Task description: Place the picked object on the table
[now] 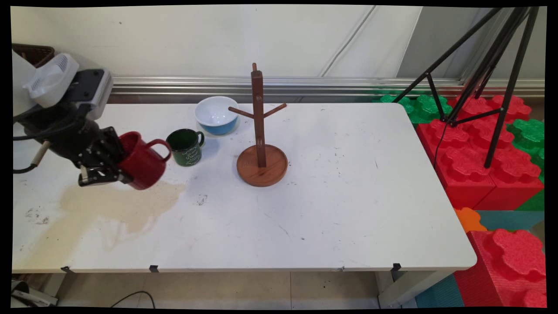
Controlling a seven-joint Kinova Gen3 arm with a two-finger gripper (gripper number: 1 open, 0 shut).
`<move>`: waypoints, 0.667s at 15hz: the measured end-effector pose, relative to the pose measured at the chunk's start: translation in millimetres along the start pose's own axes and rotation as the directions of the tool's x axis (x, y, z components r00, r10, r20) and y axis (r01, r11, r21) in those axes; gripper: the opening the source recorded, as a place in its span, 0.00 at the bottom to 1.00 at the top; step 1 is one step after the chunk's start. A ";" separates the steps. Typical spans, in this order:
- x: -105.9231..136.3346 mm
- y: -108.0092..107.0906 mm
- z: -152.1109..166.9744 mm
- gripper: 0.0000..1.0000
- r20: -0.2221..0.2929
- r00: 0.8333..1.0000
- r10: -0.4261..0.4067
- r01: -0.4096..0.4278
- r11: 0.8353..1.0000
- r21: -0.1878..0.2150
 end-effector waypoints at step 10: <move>-26.5 -23.5 33.2 0.00 0.182 0.983 0.000 -0.012 0.998 0.064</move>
